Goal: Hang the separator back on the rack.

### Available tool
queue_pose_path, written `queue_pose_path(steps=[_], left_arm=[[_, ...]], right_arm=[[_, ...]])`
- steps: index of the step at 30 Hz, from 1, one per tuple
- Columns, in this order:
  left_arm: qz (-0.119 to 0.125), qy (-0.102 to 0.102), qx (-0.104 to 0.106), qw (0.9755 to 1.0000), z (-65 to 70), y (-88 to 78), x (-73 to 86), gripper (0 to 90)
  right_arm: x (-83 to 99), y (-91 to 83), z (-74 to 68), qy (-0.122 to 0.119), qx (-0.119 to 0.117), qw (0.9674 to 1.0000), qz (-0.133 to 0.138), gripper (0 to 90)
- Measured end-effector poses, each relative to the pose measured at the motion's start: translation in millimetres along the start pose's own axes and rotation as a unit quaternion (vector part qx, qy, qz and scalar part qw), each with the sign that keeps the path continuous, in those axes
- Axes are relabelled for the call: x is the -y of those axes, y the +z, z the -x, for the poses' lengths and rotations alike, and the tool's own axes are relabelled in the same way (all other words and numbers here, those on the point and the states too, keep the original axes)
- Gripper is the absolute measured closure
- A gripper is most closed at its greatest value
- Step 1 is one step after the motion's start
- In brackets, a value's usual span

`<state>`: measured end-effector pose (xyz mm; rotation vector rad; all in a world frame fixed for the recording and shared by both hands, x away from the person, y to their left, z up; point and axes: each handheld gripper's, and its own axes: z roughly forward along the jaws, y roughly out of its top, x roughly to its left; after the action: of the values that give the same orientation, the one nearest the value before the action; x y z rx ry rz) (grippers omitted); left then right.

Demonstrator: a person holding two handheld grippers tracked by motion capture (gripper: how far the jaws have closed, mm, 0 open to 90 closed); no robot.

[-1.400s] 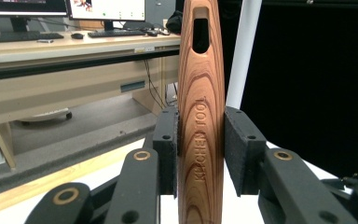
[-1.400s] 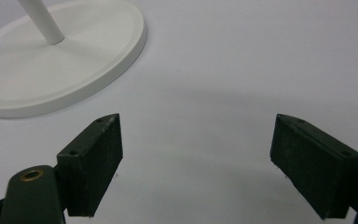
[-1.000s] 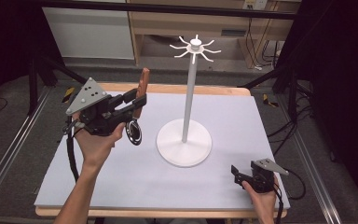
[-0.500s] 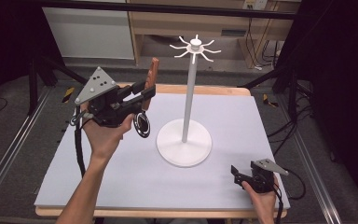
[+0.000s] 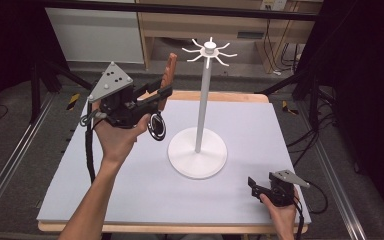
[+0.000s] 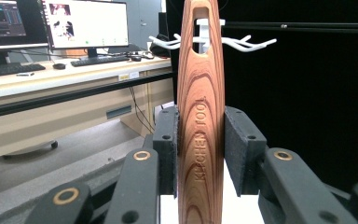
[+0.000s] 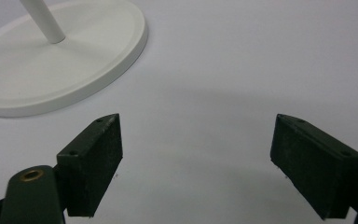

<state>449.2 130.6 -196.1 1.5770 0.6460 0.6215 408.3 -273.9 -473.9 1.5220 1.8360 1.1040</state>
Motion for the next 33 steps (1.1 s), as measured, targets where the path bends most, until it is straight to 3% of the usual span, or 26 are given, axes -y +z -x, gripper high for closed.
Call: queue_pose_path(steps=[33], left_arm=[[-0.019, 0.005, 0.003, 0.9998, 3.3, 24.6, -5.1, 67.1]], right_arm=[[-0.3, -0.4, -0.1, 0.002, 0.0, 1.0, 0.001, 17.1]])
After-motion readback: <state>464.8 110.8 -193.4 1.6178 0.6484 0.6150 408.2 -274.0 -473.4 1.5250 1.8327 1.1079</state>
